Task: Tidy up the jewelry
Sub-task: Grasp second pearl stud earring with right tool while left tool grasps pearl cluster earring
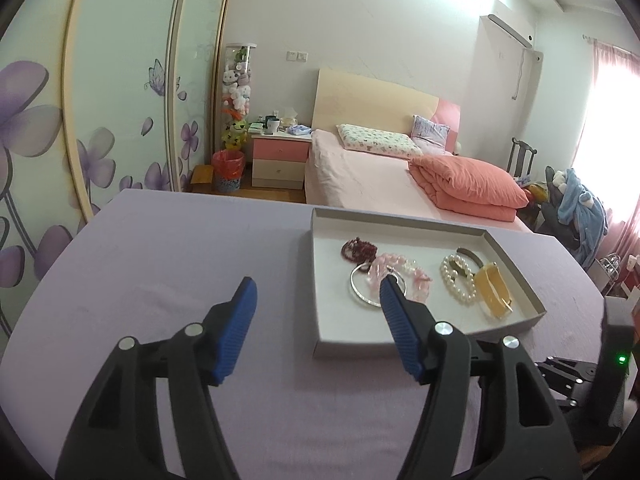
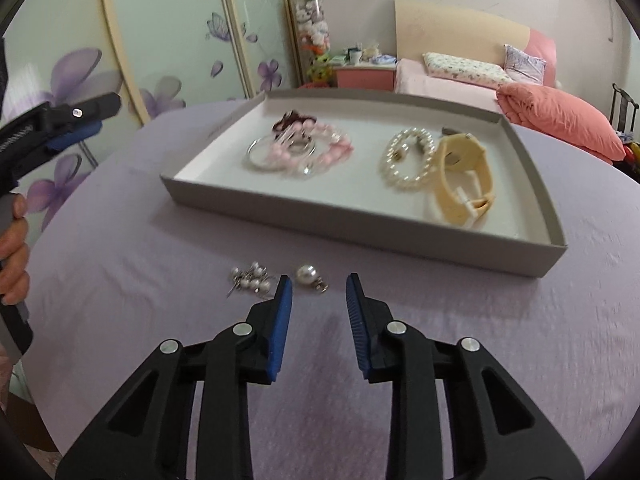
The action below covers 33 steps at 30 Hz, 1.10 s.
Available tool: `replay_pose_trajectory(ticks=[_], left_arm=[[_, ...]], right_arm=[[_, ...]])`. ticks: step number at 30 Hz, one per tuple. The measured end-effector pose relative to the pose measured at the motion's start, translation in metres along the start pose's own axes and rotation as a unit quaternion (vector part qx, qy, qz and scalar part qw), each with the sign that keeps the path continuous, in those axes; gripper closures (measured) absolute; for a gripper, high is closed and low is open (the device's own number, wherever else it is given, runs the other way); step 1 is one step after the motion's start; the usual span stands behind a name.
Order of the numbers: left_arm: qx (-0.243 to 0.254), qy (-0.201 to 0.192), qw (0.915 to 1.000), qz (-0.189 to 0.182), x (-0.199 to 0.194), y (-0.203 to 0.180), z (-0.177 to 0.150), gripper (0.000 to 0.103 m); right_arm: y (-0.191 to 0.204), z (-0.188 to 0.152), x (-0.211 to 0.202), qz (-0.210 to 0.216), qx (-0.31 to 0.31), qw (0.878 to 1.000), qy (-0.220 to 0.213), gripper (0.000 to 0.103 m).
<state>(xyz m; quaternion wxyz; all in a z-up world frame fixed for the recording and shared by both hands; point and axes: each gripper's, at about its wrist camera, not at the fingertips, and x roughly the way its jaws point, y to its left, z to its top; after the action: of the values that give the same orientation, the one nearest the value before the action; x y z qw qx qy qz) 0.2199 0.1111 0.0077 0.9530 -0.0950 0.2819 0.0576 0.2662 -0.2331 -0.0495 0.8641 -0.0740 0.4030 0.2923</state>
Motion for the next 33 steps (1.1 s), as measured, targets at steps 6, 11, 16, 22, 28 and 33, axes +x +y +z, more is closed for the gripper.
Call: replay_pose_trajectory(ticks=[6,11,16,22,28,33], left_arm=[[-0.009,0.001,1.0000,0.001,-0.007,0.010,-0.005,0.040],[-0.008,0.003,1.0000,0.000,-0.008,0.011,-0.008,0.040],[-0.007,0.014,0.9999,-0.002,-0.005,0.009,-0.012,0.039],[0.015,0.032,0.9991,-0.021,0.002,-0.014,-0.022,0.039],[0.037,0.057,0.9968,-0.042,0.014,-0.045,-0.035,0.036],[0.054,0.074,0.9944,-0.053,0.021,-0.066,-0.047,0.032]], right_arm=[[0.007,0.004,0.010,-0.010,-0.002,1.000,0.018,0.074],[0.012,0.009,0.015,-0.019,-0.009,1.000,0.023,0.074],[0.010,0.012,0.016,-0.035,-0.012,0.999,0.029,0.088],[-0.031,0.009,-0.011,-0.052,0.054,0.997,0.005,0.089],[-0.057,0.015,-0.059,-0.063,0.083,0.993,-0.062,0.089],[-0.069,0.022,-0.075,-0.068,0.096,0.989,-0.090,0.089]])
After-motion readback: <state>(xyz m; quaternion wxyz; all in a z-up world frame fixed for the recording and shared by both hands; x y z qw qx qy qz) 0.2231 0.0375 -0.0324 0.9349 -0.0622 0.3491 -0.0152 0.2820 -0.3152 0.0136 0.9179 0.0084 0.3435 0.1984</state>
